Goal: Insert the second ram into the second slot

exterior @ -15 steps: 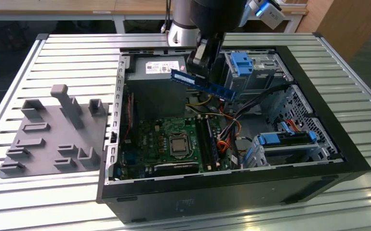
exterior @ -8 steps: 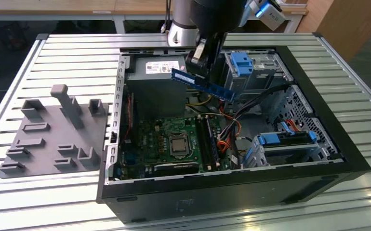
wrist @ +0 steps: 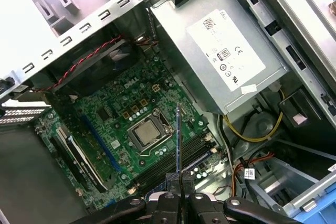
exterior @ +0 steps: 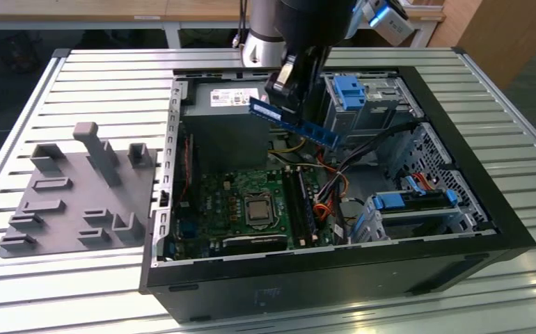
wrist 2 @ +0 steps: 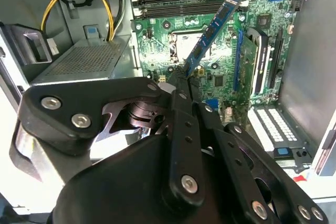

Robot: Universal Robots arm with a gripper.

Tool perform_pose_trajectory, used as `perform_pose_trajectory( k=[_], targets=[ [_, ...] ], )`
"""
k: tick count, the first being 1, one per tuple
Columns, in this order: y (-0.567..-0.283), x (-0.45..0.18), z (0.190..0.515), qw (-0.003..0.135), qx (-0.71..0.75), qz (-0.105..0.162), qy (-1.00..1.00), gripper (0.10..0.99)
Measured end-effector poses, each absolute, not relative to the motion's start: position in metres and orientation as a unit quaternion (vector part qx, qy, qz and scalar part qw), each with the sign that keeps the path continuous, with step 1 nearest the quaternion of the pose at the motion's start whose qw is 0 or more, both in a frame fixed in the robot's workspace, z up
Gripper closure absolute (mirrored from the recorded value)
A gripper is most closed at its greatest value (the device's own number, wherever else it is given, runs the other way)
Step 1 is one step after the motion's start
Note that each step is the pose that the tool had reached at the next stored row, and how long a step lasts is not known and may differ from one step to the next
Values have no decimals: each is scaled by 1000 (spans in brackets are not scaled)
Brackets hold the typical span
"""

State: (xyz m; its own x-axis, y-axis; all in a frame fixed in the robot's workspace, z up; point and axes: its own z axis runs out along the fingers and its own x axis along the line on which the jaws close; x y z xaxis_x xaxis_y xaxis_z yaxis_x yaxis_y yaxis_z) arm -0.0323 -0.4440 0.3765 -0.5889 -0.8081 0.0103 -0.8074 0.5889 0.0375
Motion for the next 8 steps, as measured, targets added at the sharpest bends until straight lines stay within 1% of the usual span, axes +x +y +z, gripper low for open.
perform_pose_trajectory(
  k=[8],
  targets=[
    [-444, -32, 376, 13, 425, -15, -905, 953]
  ],
)
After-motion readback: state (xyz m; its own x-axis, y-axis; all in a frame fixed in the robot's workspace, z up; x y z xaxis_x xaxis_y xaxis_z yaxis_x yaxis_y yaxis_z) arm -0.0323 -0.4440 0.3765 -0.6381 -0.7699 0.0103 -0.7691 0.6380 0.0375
